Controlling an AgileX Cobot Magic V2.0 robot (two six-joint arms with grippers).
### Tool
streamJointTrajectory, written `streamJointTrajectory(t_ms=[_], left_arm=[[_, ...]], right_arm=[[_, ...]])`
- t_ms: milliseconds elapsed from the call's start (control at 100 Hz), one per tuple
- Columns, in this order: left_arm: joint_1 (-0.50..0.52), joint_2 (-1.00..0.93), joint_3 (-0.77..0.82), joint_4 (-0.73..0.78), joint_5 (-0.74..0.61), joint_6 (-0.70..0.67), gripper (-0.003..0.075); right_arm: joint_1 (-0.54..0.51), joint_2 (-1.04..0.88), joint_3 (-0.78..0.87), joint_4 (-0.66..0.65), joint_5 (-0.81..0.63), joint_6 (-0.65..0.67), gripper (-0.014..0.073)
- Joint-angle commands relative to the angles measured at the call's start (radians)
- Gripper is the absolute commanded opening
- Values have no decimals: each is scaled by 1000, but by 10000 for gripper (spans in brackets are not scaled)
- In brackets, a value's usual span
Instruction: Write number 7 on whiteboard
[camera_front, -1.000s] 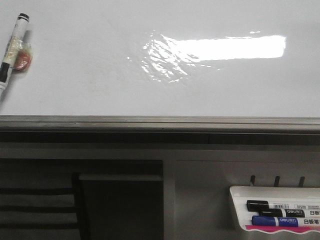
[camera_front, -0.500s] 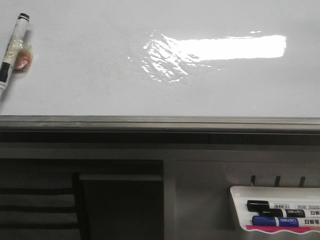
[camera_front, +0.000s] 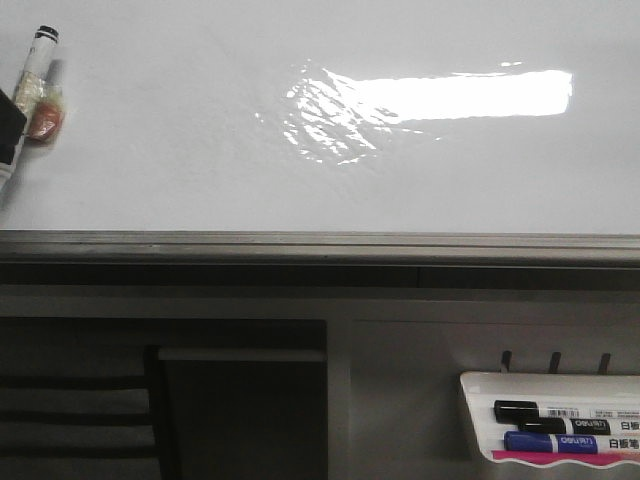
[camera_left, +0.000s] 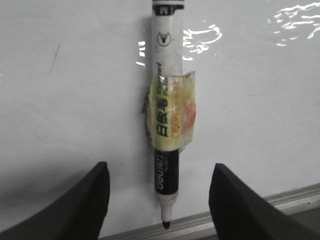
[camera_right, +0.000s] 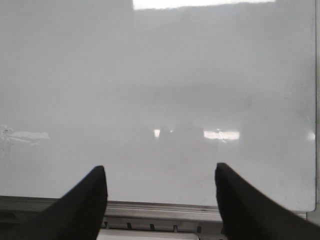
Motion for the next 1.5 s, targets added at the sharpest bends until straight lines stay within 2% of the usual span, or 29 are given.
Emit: streamJointTrajectory(t_ms=[0, 390, 730, 910, 1220, 1490], left_arm=[[-8, 16, -50, -7, -72, -4, 399], [-65, 107, -61, 6, -116, -4, 391], [-65, 137, -61, 12, -131, -4, 174], [-65, 137, -61, 12, -133, -4, 90], [-65, 137, -61, 12, -122, -4, -14], [-65, 68, -63, 14, -30, -4, -20]], right_arm=[[-5, 16, -30, -3, -83, -2, 419], [-5, 16, -30, -3, -84, -2, 419], [-5, 16, -30, -3, -84, -2, 419], [-5, 16, -30, -3, -85, -2, 419], [-5, 16, -30, -3, -104, -2, 419], [-5, 16, -34, -2, -94, -23, 419]])
